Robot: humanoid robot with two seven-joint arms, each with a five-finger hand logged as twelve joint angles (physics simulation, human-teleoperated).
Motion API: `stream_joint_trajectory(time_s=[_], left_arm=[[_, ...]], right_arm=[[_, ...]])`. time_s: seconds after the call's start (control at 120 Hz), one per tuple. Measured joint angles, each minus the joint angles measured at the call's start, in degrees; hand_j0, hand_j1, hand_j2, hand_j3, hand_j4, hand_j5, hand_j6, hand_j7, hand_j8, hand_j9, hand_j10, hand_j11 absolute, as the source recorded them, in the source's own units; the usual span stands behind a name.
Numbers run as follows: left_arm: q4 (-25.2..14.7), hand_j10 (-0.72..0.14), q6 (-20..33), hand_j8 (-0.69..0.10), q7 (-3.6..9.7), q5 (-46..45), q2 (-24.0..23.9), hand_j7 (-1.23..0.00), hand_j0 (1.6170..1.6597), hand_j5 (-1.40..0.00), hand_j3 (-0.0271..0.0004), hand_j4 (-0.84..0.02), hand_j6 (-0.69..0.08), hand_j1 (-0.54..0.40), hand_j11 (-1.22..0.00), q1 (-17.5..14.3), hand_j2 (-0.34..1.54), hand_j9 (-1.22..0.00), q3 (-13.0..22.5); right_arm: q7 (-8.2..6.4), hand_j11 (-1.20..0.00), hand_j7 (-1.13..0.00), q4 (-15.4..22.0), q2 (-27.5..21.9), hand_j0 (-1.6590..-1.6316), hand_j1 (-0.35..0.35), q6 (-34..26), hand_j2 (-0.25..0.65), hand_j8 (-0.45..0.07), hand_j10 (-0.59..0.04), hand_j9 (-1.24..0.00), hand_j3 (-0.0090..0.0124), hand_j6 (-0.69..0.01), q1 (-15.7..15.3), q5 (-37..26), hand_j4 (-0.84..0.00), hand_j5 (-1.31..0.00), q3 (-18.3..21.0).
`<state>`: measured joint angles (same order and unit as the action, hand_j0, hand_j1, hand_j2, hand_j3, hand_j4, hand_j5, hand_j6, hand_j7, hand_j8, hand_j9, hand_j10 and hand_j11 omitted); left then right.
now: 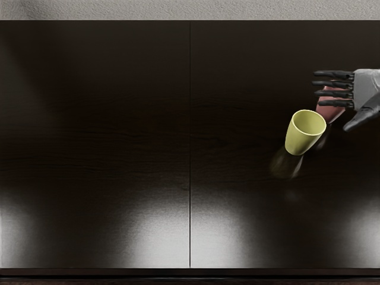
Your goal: Pick up cup and place in cup with right hand
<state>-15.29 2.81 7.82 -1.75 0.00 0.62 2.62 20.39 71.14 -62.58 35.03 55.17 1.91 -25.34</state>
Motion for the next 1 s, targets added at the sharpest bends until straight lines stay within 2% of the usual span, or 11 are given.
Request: stream_joint_trajectory(time_s=[0.058,0.133,0.242,0.325,0.375,0.475,0.558,0.65,0.817,1.0], left_arm=[[0.0,0.0,0.0,0.0,0.0,0.0,0.0,0.0,1.6581,0.0,-0.0002,0.0,0.0,0.349,0.0,0.0,0.0,0.0,0.0],[0.0,0.0,0.0,0.0,0.0,0.0,0.0,0.0,1.6581,0.0,-0.0002,0.0,0.0,0.349,0.0,0.0,0.0,0.0,0.0],[0.0,0.0,0.0,0.0,0.0,0.0,0.0,0.0,1.6581,0.0,-0.0002,0.0,0.0,0.349,0.0,0.0,0.0,0.0,0.0],[0.0,0.0,0.0,0.0,0.0,0.0,0.0,0.0,1.6581,0.0,-0.0002,0.0,0.0,0.349,0.0,0.0,0.0,0.0,0.0],[0.0,0.0,0.0,0.0,0.0,0.0,0.0,0.0,1.6581,0.0,-0.0002,0.0,0.0,0.349,0.0,0.0,0.0,0.0,0.0],[0.0,0.0,0.0,0.0,0.0,0.0,0.0,0.0,1.6581,0.0,-0.0002,0.0,0.0,0.349,0.0,0.0,0.0,0.0,0.0],[0.0,0.0,0.0,0.0,0.0,0.0,0.0,0.0,1.6581,0.0,-0.0002,0.0,0.0,0.349,0.0,0.0,0.0,0.0,0.0],[0.0,0.0,0.0,0.0,0.0,0.0,0.0,0.0,1.6581,0.0,-0.0001,0.0,0.0,0.349,0.0,0.0,0.0,0.0,0.0],[0.0,0.0,0.0,0.0,0.0,0.0,0.0,0.0,1.6581,0.0,-0.0001,0.0,0.0,0.349,0.0,0.0,0.0,0.0,0.0],[0.0,0.0,0.0,0.0,0.0,0.0,0.0,0.0,1.6581,0.0,-0.0001,0.0,0.0,0.349,0.0,0.0,0.0,0.0,0.0]], right_arm=[[1.43,-0.02,-0.02,0.8,0.8,-1.658,-0.33,0.0,-0.003,-0.017,-0.017,-0.02,0.0,-0.016,1.3,-1.4,-0.017,-0.02,-0.1],[2.46,-0.02,-0.02,1.2,1.3,-1.658,-0.33,0.0,-0.003,-0.017,-0.017,-0.02,0.0,-0.017,3.1,-5.2,-0.017,-0.02,-0.7],[3.16,-0.02,-0.02,1.8,1.3,-1.658,-0.329,0.0,-0.003,-0.019,-0.019,-0.02,0.0,-0.019,5.5,-20.7,-0.018,-0.02,-2.5],[3.4,-0.02,-0.02,4.0,1.9,-1.658,-0.331,0.0,-0.003,-0.019,-0.018,-0.02,0.0,-0.019,6.3,-33.9,-0.018,-0.02,-3.1],[3.48,-0.02,-0.02,5.2,2.6,-1.658,-0.331,-1.2,-0.003,-0.019,-0.018,-0.02,0.0,-0.02,6.2,-39.6,-0.019,-0.02,-2.2],[3.56,-0.03,-0.03,6.8,4.5,-1.6581,-0.326,-8.3,-0.003,-0.025,-0.024,-0.03,0.0,-0.026,6.2,-47.2,-0.025,-0.03,1.2],[3.58,-0.04,-0.04,7.9,6.5,-1.6581,-0.316,-14.6,-0.005,-0.035,-0.034,-0.04,0.0,-0.037,5.6,-51.1,-0.035,-0.04,3.0],[3.57,-0.09,-0.09,8.4,8.9,-1.6581,-0.268,-18.6,-0.013,-0.076,-0.075,-0.09,0.0,-0.078,5.2,-53.2,-0.076,-0.09,3.9],[3.56,-0.19,-0.19,8.6,12.0,-1.6581,-0.178,-21.8,-0.027,-0.152,-0.15,-0.19,0.0,-0.154,4.8,-54.5,-0.151,-0.19,4.5],[3.54,-0.24,-0.24,11.4,11.4,-1.6581,-0.127,-22.4,-0.035,-0.194,-0.193,-0.24,0.0,-0.196,4.3,-54.7,-0.194,-0.24,4.6]])
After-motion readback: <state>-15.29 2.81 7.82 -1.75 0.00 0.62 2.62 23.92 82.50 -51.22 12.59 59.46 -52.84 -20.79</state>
